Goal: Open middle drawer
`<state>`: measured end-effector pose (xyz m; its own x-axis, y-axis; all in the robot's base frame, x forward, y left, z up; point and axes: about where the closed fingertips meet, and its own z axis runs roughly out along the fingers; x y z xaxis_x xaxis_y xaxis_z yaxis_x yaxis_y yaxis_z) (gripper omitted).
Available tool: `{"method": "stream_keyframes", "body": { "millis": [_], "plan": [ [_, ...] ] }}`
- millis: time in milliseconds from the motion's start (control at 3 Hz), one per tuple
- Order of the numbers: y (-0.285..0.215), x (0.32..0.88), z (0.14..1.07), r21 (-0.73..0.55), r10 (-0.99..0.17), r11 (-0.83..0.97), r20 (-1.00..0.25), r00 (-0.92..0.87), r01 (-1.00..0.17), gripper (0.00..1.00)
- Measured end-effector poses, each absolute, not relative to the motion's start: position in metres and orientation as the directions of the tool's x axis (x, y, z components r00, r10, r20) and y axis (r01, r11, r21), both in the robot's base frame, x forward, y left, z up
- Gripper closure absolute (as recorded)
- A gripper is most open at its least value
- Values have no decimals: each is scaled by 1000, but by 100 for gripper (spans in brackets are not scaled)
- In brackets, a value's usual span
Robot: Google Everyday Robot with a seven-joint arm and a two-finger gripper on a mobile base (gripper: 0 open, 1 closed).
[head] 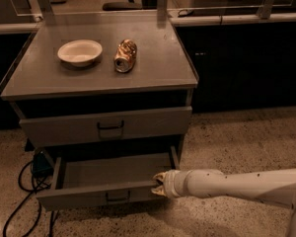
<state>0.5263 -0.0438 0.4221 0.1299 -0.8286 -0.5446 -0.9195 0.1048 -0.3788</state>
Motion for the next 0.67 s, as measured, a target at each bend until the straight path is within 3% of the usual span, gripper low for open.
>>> {"method": "stream_keyframes", "body": {
  "millis": [667],
  "plan": [
    [-43, 522, 423, -382, -829, 109, -544, 128, -918, 100]
  ]
}}
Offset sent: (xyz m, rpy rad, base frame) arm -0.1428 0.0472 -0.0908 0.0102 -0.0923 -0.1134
